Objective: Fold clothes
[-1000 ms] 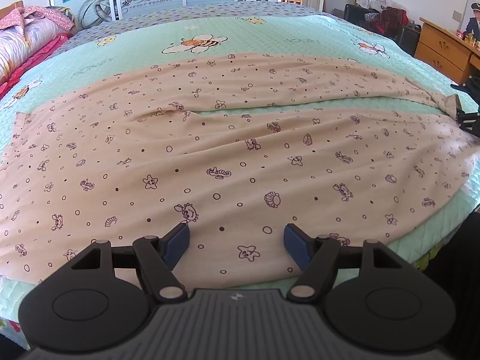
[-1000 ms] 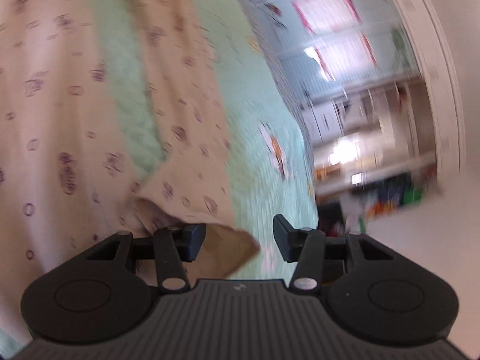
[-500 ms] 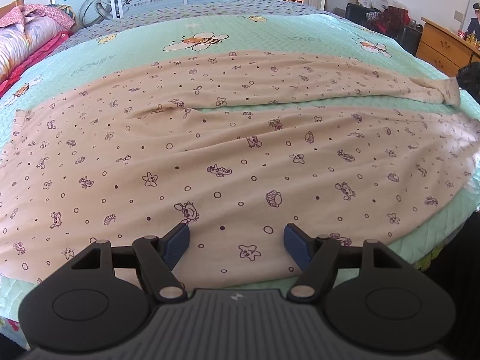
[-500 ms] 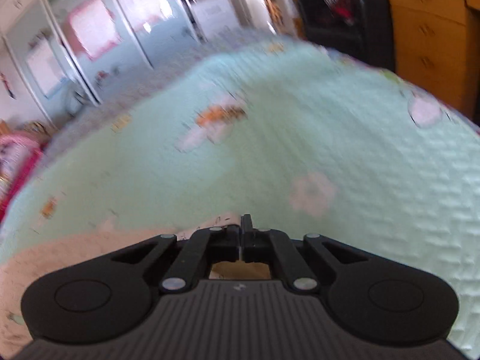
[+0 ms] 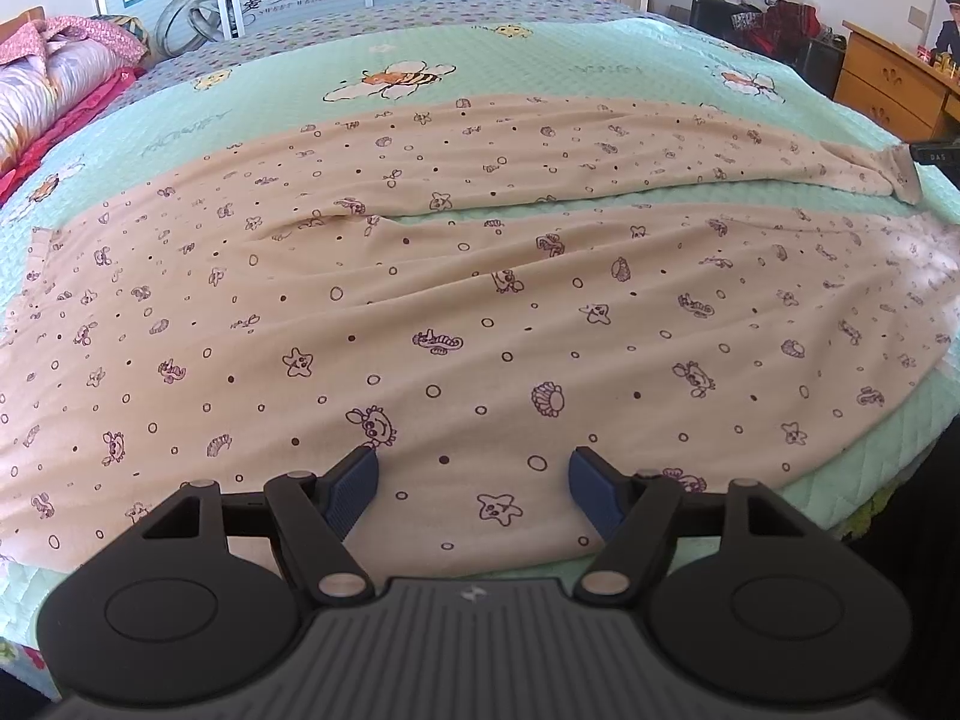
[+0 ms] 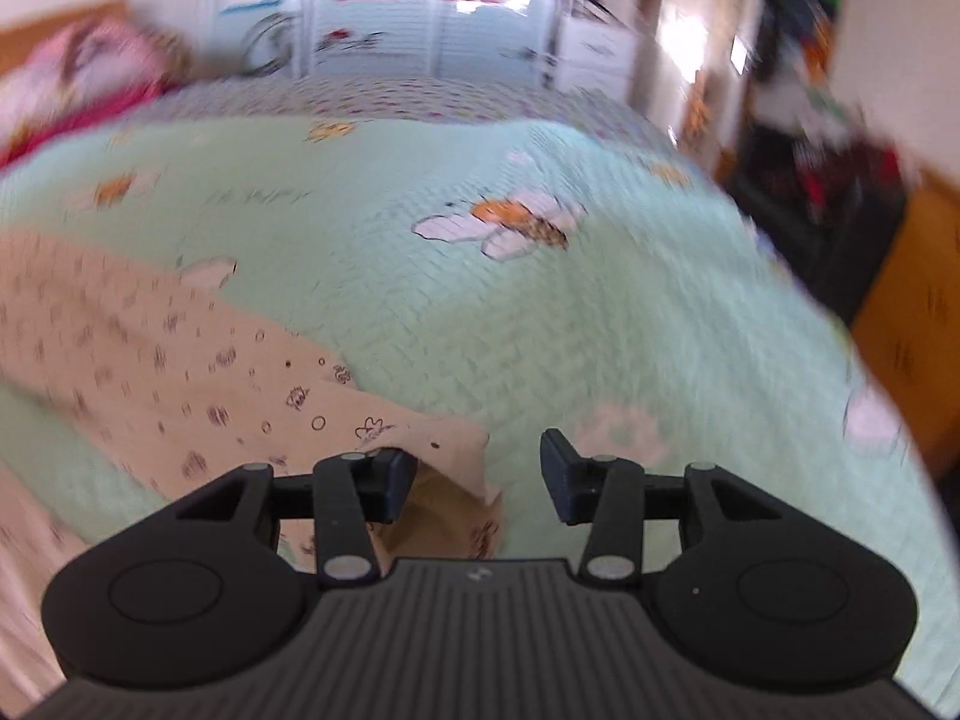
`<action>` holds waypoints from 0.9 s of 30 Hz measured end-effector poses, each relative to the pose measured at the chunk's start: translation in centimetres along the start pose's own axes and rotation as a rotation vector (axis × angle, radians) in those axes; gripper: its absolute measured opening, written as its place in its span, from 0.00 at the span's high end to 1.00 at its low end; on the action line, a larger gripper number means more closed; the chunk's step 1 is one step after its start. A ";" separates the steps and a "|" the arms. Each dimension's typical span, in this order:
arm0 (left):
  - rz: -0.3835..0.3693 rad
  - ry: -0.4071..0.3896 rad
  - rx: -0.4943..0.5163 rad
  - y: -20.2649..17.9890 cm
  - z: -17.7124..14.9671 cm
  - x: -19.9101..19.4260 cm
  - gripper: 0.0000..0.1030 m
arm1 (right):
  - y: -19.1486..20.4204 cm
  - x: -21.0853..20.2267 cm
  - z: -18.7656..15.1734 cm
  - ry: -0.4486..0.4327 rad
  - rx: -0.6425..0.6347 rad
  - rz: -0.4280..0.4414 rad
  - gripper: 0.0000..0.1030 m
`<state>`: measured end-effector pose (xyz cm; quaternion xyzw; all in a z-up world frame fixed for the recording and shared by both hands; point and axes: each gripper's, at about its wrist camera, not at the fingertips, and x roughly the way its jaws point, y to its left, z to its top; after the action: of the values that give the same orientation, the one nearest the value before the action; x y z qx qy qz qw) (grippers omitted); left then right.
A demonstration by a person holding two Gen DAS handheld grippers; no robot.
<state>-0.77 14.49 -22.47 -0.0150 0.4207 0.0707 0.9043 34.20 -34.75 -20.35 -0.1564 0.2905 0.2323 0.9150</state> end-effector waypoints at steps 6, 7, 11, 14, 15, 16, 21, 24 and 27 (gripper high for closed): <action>0.011 0.006 0.009 -0.2 0.2 0.1 0.28 | -0.2 0.6 1.7 -0.054 -0.034 -0.008 0.99; 0.012 0.006 0.009 -0.2 0.2 0.1 0.28 | -1.8 0.7 1.8 -0.072 0.090 -0.017 0.99; 0.010 0.005 0.006 -0.2 0.2 0.1 0.28 | -8.4 2.0 -1.4 -0.002 0.689 -0.052 0.99; 0.009 0.004 0.004 -0.2 0.1 0.2 0.28 | -9.6 3.0 -3.9 0.056 0.891 0.015 0.93; 0.009 0.003 0.005 -0.2 0.0 0.2 0.28 | -9.4 2.8 -4.2 0.035 0.911 0.030 0.88; 0.009 0.003 0.009 -0.2 0.1 0.2 0.28 | -9.1 2.6 -4.4 0.014 0.924 0.042 0.79; 0.011 0.004 0.005 -0.2 0.2 0.2 0.27 | -8.7 2.3 -2.1 -0.025 0.835 -0.006 0.53; 0.012 0.005 0.003 -0.2 0.2 0.2 0.27 | -9.0 2.5 -1.1 -0.022 0.837 -0.029 0.51; 0.007 0.003 -0.001 -0.1 0.2 0.1 0.27 | -8.6 1.7 -1.2 0.020 0.835 -0.080 0.50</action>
<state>-0.54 14.40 -22.48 -0.0143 0.4220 0.0740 0.9035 39.33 -41.95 -21.04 0.2143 0.3620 0.0572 0.9054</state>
